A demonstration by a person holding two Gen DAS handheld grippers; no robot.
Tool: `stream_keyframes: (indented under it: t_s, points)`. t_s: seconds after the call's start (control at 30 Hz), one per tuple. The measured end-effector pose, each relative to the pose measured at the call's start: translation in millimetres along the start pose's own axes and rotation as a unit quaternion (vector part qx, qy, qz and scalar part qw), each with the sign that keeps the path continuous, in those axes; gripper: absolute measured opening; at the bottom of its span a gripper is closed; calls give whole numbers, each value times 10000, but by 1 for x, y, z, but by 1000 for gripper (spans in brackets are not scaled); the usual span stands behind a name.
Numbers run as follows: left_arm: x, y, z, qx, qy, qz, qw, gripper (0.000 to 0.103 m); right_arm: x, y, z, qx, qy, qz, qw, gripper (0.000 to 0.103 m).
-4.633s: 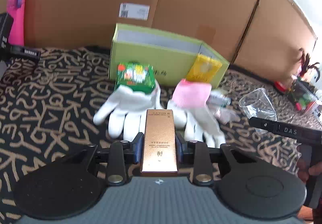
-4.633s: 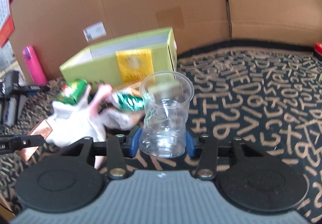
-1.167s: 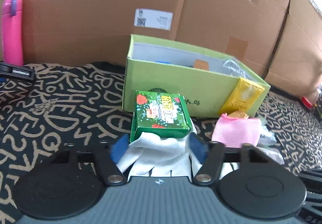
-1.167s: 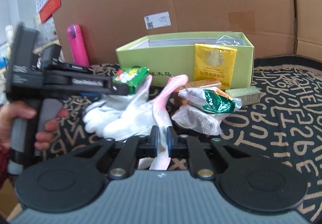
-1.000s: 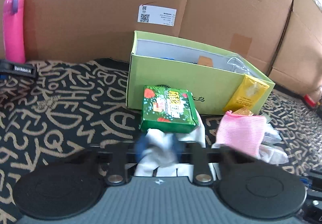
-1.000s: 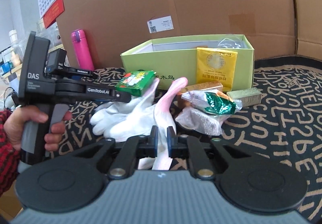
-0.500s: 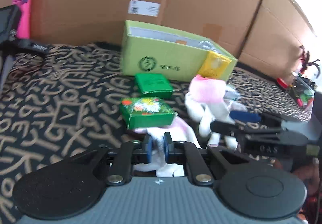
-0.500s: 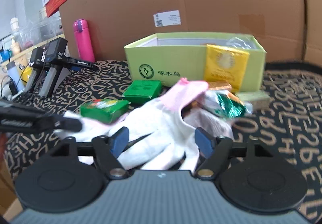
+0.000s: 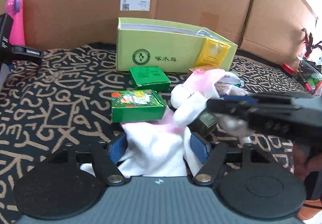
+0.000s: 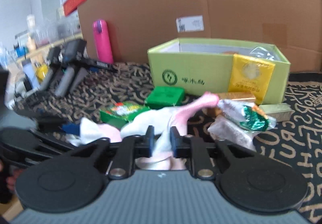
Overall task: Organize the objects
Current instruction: 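Grasp a white glove with left tool while right tool grasps pink-cuffed glove, then carry both gloves into the green box and open both tools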
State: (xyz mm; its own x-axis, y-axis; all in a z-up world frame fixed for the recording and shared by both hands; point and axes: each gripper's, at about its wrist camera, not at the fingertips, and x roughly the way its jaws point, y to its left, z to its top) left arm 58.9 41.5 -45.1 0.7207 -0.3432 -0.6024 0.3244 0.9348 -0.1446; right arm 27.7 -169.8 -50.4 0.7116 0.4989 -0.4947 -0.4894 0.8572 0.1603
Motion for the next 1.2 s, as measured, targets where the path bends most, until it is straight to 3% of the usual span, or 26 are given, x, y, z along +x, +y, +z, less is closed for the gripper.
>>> stream_keyframes:
  t_s: [0.03,0.13,0.17,0.37,0.4,0.43,0.47,0.5,0.53,0.57,0.63,0.7,0.73,0.77,0.8,0.93,0.97,1.0,1.1,1.2]
  points:
    - [1,0,-1,-23,22,-28,10000,61,-7,-2,1,13,-52,-36,10000,14]
    - [2,3,-1,-69,80,-46,9999,31,-27,-9,-1,105,-87,-39,9999,14]
    - [0,5,-1,-81,135,-129,9998,16,-34,-12,-3,156,-59,-7,9999,14]
    - [-22,12,-5,-173,421,-551,9974,14,-60,-25,-30,40,605,-199,9980,14]
    - [-24,12,-6,-218,444,-576,9971,16,-61,-26,-32,76,604,-216,9979,16]
    - [-24,10,-7,-256,459,-528,9972,21,-61,-25,-33,78,583,-225,9980,27]
    - [-24,8,-7,-262,481,-470,9974,34,-58,-24,-33,55,580,-222,9981,49]
    - [-23,6,-7,-238,479,-407,9977,53,-55,-21,-32,11,554,-252,9981,60]
    - [-22,3,-8,-182,461,-350,9982,61,-52,-18,-32,-67,535,-324,9980,70]
    - [-21,0,-10,-113,436,-300,9985,70,-48,-13,-32,-183,543,-372,9977,69]
    - [-18,-5,-12,52,430,-201,9989,72,-41,-8,-34,-349,592,-458,9966,69]
    - [-17,-8,-14,165,355,-164,9991,63,-33,-3,-35,-480,676,-562,9950,64]
    - [-17,-9,-14,194,351,-189,9990,56,-30,-1,-36,-519,723,-561,9944,54]
    - [-17,-9,-14,220,345,-195,9990,43,-28,-1,-37,-492,753,-541,9945,38]
    - [-17,-10,-14,243,352,-192,9989,39,-28,-2,-37,-417,775,-492,9949,37]
    - [-16,-6,-13,92,335,-242,9991,39,-34,-4,-34,-314,707,-415,9961,13]
    - [-16,-6,-13,47,335,-240,9991,32,-36,-5,-32,-257,701,-371,9965,9]
    - [-17,-6,-12,13,349,-279,9990,10,-39,-7,-30,-182,675,-285,9971,9]
    - [-24,-5,-6,-152,349,-631,9973,10,-51,-10,-19,32,583,35,9983,8]
    - [-40,-10,8,-82,47,-836,9965,10,-63,-13,-2,126,343,246,9990,8]
